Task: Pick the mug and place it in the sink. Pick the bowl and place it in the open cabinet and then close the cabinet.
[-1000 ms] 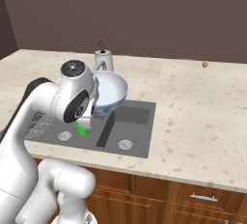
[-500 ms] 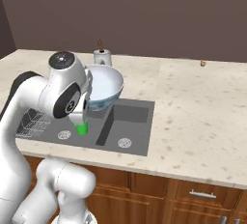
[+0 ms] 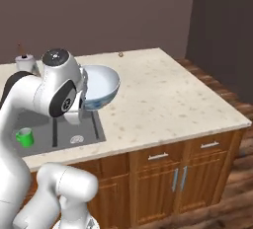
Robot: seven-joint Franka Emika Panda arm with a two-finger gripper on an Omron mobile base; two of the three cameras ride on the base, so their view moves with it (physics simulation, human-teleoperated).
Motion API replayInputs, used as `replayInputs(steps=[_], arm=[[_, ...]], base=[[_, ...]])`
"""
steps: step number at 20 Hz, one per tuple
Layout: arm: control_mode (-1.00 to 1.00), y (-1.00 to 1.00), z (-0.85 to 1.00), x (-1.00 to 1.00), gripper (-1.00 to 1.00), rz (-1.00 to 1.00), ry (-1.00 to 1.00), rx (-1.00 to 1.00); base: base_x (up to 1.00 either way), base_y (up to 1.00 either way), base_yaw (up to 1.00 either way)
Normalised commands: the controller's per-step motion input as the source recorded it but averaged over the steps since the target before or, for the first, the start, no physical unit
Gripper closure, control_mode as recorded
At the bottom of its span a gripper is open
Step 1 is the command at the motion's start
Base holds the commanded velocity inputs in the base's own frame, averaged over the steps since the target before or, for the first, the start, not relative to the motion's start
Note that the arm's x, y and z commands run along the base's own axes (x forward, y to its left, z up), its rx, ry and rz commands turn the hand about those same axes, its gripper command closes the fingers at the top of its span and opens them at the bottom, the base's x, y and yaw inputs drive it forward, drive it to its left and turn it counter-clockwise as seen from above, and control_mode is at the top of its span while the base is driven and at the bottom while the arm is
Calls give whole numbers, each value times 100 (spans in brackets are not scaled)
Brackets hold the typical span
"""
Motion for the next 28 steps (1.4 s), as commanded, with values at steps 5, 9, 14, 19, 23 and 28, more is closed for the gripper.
replayInputs(steps=[5,9,14,19,23,28], arm=[[100,0,0,0,100,0,0,0],[100,0,0,0,100,0,0,0],[100,0,0,0,100,0,0,0],[100,0,0,0,100,0,0,0],[100,0,0,0,100,0,0,0],[100,0,0,0,100,0,0,0]], base=[[0,0,-100],[0,0,-95],[-4,0,-91],[-6,0,-89],[-2,0,-77],[-21,0,-71]])
